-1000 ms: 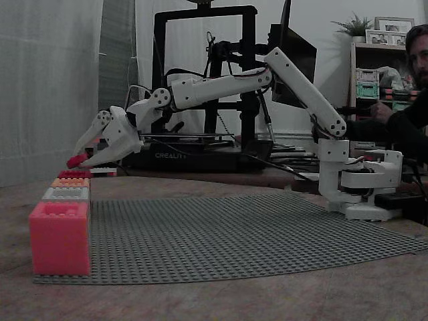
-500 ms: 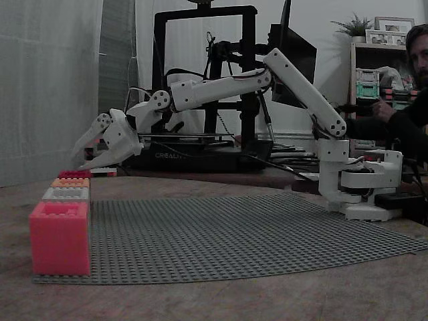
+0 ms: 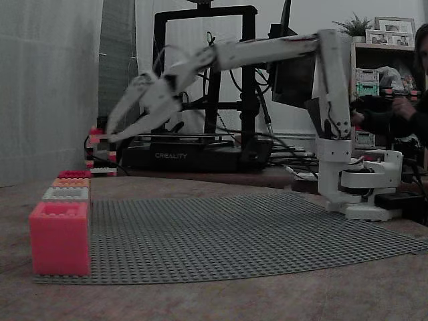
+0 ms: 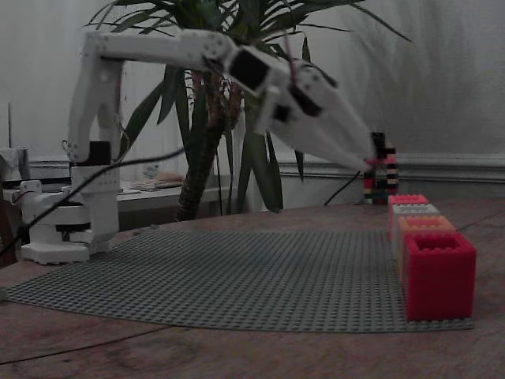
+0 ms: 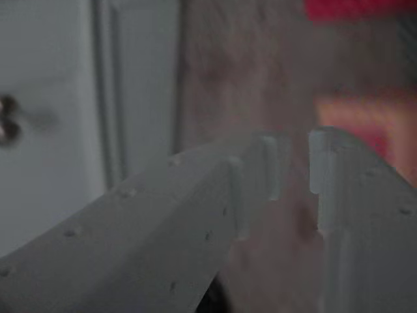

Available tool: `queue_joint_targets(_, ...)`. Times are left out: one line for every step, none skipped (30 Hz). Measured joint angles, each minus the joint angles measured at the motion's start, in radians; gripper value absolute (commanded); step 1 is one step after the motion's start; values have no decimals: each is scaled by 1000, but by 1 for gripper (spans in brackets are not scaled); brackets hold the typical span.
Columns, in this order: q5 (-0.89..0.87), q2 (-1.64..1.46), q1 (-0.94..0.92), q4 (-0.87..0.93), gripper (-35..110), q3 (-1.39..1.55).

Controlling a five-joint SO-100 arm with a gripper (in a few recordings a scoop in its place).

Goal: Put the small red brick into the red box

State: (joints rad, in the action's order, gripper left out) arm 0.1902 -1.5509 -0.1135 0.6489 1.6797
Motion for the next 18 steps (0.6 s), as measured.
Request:
queue_joint_targets(6, -71, 18, 26, 0, 71)
queue_joint_targets(8, -140, 34, 49, 0, 147)
queue_joint_targets(-2, -210, 51, 71, 0, 225)
queue_joint_targets(-9, -279, 63, 97, 0, 305)
queue_joint_targets(-12, -348, 78, 120, 0, 385)
queue_joint_targets(-18, -416, 87, 138, 0, 460)
queue_joint_targets(-25, -482, 95, 160, 0, 538)
queue_joint_targets(-29, -554, 100, 190, 0, 614)
queue_joint_targets(-34, -629, 106, 221, 0, 690)
queue_joint_targets(-41, -703, 110, 253, 0, 761)
queue_joint_targets(-48, -776, 117, 285, 0, 824)
queue_joint_targets(-57, -847, 118, 319, 0, 882)
queue_joint_targets(-66, -914, 118, 354, 0, 931)
queue_joint_targets(-75, -982, 120, 391, 0, 971)
queue_joint_targets(-84, -1045, 120, 425, 0, 1000)
queue_joint_targets(-92, -1101, 120, 459, 0, 1026)
queue_joint_targets(-98, -1149, 120, 489, 0, 1046)
queue_joint_targets(-104, -1197, 120, 515, 0, 1062)
